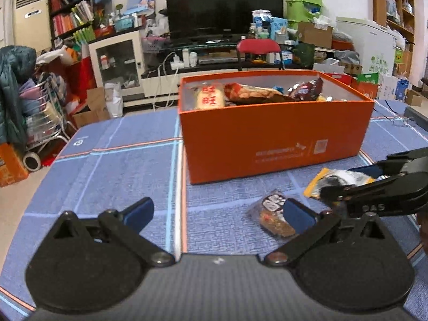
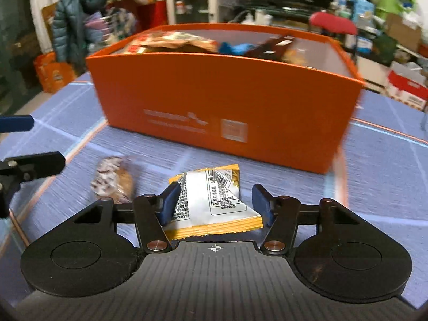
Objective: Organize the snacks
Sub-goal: 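Grasp the round cookie packet with the left tool while the right tool grasps the yellow-white packet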
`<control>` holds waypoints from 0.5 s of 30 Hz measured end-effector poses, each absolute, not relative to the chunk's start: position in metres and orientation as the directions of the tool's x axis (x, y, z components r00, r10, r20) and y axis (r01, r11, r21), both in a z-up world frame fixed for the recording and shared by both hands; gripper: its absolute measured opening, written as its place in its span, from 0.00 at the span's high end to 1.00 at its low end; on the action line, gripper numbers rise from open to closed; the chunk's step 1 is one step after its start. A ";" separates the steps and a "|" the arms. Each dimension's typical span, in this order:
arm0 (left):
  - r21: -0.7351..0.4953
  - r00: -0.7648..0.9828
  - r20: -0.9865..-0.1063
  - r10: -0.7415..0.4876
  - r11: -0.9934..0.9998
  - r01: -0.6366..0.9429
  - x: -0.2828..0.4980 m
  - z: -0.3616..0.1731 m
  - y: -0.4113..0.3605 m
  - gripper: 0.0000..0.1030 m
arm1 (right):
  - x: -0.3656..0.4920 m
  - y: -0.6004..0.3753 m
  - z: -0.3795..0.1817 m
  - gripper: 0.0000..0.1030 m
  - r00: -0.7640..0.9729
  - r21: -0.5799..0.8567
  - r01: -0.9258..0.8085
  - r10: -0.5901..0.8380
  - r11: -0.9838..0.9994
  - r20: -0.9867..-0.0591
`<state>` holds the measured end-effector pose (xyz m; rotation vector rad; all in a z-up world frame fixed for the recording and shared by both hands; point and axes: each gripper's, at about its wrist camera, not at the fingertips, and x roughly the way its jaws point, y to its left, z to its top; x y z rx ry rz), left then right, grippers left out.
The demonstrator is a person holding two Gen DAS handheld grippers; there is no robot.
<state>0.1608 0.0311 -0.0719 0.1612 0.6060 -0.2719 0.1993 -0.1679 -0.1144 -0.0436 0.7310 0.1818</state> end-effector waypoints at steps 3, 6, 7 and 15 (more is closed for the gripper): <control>0.076 0.788 -0.588 -0.185 0.957 0.281 0.160 -0.074 0.015 0.01 | 0.183 -0.179 -0.113 0.54 0.741 -0.005 -0.152 0.111 0.988 -0.662; 0.061 0.789 -0.598 -0.138 0.974 0.217 0.164 -0.077 -0.004 0.01 | 0.171 -0.183 -0.115 0.38 0.750 -0.031 -0.133 0.080 0.991 -0.657; 0.038 0.785 -0.605 -0.132 0.980 0.194 0.167 -0.078 -0.010 0.01 | 0.168 -0.184 -0.116 0.38 0.749 -0.030 -0.138 0.084 0.990 -0.657; -0.068 0.723 -0.685 -0.084 0.996 0.052 0.194 -0.103 -0.032 0.01 | 0.160 -0.190 -0.123 0.41 0.765 -0.004 -0.150 0.113 0.989 -0.634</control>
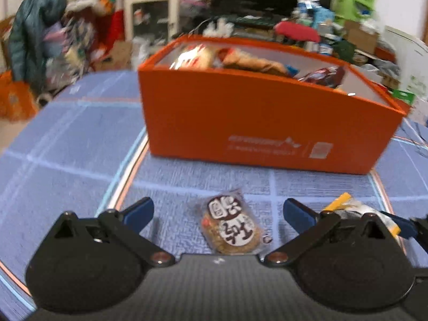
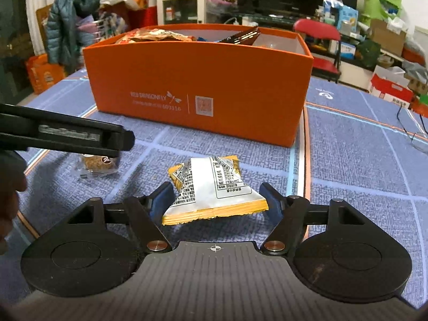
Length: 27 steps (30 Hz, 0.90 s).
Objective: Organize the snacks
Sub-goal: 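Grasp the round cookie packet with the left tool while the right tool grasps the yellow-white packet, then carry both packets over the orange box and open both tools to drop them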
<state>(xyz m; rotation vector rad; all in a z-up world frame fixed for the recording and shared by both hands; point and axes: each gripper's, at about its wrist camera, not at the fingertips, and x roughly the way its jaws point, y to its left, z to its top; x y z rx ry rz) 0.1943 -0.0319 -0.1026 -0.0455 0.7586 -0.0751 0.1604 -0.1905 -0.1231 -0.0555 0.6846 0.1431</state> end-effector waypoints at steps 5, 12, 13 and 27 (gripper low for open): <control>-0.050 0.717 -0.694 -0.064 0.998 0.040 0.193 -0.114 -0.034 0.02 | 0.164 -0.195 -0.122 0.42 0.768 0.014 -0.158 0.131 0.987 -0.627; -0.014 0.737 -0.673 -0.069 0.997 0.081 0.191 -0.109 -0.046 0.45 | 0.167 -0.193 -0.119 0.51 0.755 -0.005 -0.172 0.129 0.985 -0.642; -0.020 0.730 -0.679 -0.075 0.996 0.084 0.193 -0.107 -0.046 0.51 | 0.167 -0.194 -0.119 0.52 0.755 -0.003 -0.170 0.128 0.985 -0.643; -0.056 0.719 -0.681 -0.141 0.988 0.141 0.185 -0.097 -0.042 0.56 | 0.160 -0.193 -0.107 0.58 0.765 -0.011 -0.179 0.132 0.984 -0.631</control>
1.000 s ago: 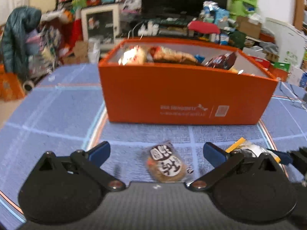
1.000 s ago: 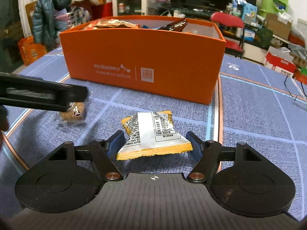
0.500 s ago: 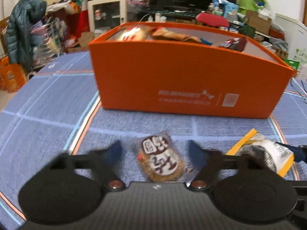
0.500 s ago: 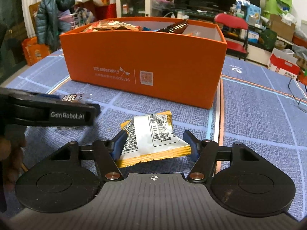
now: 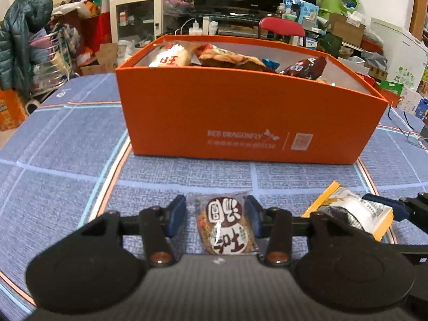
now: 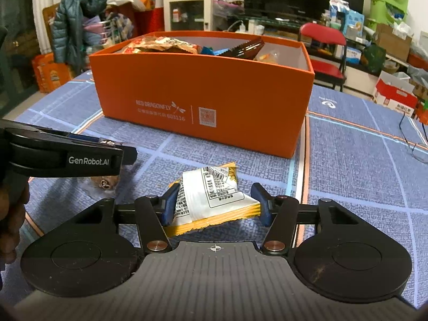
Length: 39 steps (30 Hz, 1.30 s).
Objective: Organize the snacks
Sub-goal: 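Carry both packets over the orange box and open both tools to drop them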
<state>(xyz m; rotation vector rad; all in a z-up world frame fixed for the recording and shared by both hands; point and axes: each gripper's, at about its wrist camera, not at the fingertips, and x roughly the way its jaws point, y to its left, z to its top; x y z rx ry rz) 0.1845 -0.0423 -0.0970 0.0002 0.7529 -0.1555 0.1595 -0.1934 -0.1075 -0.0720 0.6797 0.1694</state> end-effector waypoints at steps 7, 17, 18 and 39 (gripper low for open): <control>-0.049 0.743 -0.650 -0.163 0.984 0.173 0.176 -0.082 -0.037 0.57 | 0.151 -0.190 -0.097 0.61 0.793 -0.063 -0.191 0.116 0.980 -0.598; -0.051 0.759 -0.620 -0.198 0.976 0.212 0.165 -0.059 -0.012 0.58 | 0.144 -0.191 -0.088 0.62 0.796 -0.065 -0.224 0.144 0.972 -0.588; -0.052 0.759 -0.620 -0.200 0.975 0.214 0.165 -0.057 -0.010 0.58 | 0.144 -0.191 -0.086 0.62 0.798 -0.063 -0.224 0.146 0.973 -0.584; -0.063 0.778 -0.583 -0.235 0.967 0.245 0.157 -0.040 -0.003 0.58 | 0.118 -0.179 -0.042 0.62 0.861 -0.155 -0.246 0.142 0.957 -0.489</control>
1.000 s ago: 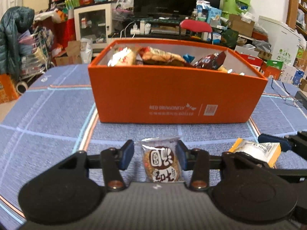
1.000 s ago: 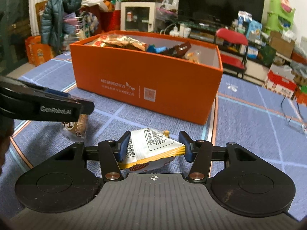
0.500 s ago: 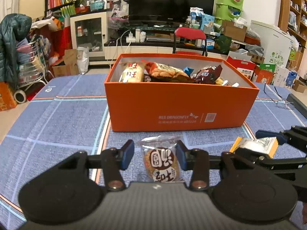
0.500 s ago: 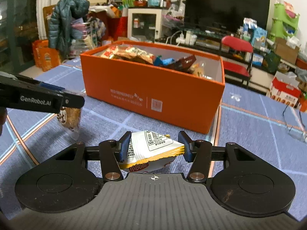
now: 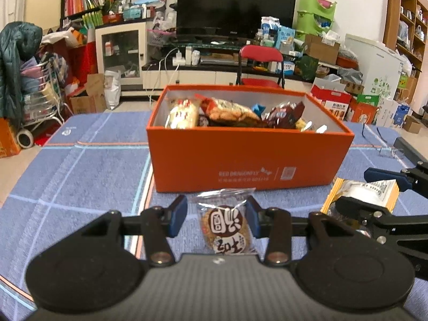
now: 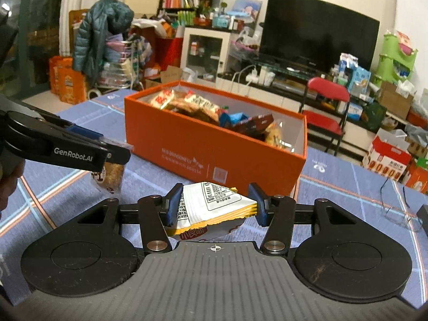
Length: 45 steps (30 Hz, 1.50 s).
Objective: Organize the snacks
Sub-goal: 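Carry both packets over the orange box and open both tools to drop them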
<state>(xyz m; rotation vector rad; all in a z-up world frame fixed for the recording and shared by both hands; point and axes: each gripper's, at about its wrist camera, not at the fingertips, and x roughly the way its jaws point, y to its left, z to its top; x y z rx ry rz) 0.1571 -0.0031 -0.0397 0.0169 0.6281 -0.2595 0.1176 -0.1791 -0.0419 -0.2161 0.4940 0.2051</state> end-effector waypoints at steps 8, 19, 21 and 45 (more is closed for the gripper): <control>-0.061 0.810 -0.530 -0.251 0.964 0.259 0.181 0.001 -0.001 0.58 | 0.137 -0.200 0.001 0.62 0.892 -0.111 -0.203 0.137 0.973 -0.430; -0.062 0.837 -0.474 -0.274 0.958 0.279 0.238 0.049 -0.027 0.58 | 0.200 -0.220 0.044 0.62 0.905 -0.068 -0.172 0.130 0.983 -0.405; -0.071 0.829 -0.485 -0.277 0.958 0.279 0.252 0.049 -0.034 0.58 | 0.212 -0.224 0.046 0.62 0.903 -0.047 -0.160 0.127 0.986 -0.409; -0.008 0.808 -0.550 -0.209 0.969 0.245 0.303 0.018 -0.074 0.58 | 0.268 -0.234 0.019 0.62 0.878 0.002 -0.121 0.108 0.993 -0.467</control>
